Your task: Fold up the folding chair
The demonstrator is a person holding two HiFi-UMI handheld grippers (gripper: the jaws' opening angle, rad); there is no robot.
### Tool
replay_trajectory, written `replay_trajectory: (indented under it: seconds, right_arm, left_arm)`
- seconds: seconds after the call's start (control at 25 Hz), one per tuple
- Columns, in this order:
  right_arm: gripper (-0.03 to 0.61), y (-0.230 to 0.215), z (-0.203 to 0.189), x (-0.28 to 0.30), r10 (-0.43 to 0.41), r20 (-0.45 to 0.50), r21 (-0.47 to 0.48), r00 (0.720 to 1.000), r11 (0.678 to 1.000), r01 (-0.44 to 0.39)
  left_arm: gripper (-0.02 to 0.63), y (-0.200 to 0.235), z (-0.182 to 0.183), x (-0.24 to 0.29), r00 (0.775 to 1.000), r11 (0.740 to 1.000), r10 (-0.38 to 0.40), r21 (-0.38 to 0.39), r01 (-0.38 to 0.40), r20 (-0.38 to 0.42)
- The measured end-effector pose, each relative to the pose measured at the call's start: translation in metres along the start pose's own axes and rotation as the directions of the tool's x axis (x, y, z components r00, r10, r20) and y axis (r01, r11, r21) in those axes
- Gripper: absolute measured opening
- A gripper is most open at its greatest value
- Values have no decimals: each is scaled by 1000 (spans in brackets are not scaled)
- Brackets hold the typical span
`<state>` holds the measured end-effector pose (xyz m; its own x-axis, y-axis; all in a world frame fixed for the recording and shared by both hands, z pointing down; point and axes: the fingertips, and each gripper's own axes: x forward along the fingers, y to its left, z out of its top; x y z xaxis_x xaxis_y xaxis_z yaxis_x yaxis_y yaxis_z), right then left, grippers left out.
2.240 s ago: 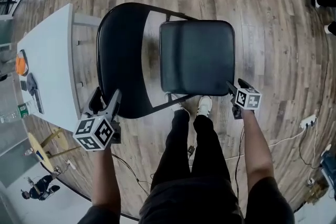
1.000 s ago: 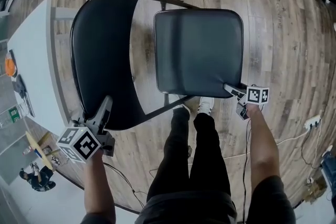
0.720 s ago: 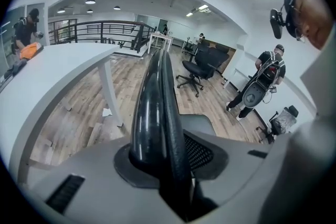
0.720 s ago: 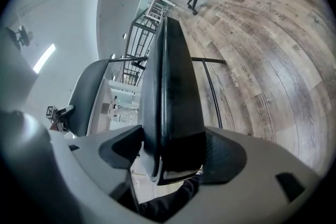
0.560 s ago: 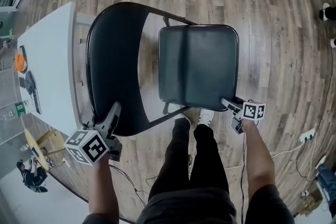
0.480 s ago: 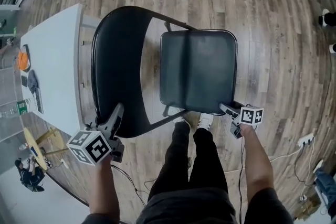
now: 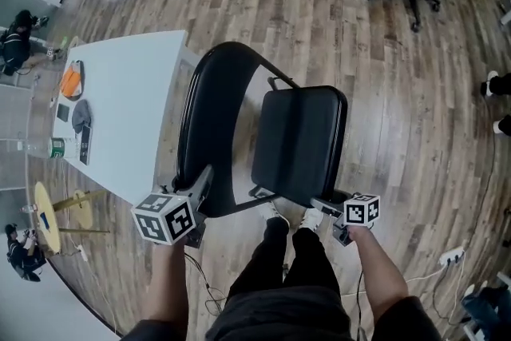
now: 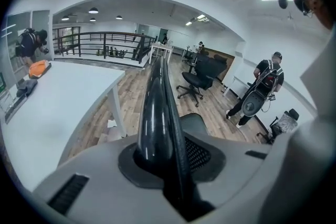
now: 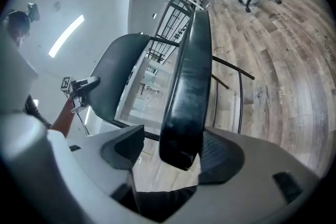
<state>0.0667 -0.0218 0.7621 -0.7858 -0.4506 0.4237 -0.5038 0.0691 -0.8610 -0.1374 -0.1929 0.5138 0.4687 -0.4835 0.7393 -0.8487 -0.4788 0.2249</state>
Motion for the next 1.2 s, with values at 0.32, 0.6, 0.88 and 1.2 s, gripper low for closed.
replay_trajectory:
  seconds: [0.32,0.6,0.88,1.2]
  right_arm:
    - [325,132,25,64,97,16,-83,995,992,-95]
    - [327,224,31,147,183,-21,-130,983,974,-184]
    - [326,277,39,221,254,-78,-170,964,950,-263]
    - [325,303,40,275,284,-194,-204,939,925,-322]
  left_arm:
    - [75,23,26,-46,999,999,35,32,-36,38]
    - [75,55,36,-77,998,999,39,20,-40,54]
    - [75,94,43,-92,997,998,53,25,-54,63]
    - [74,124,45,-98,997,998,52,17,-53,61]
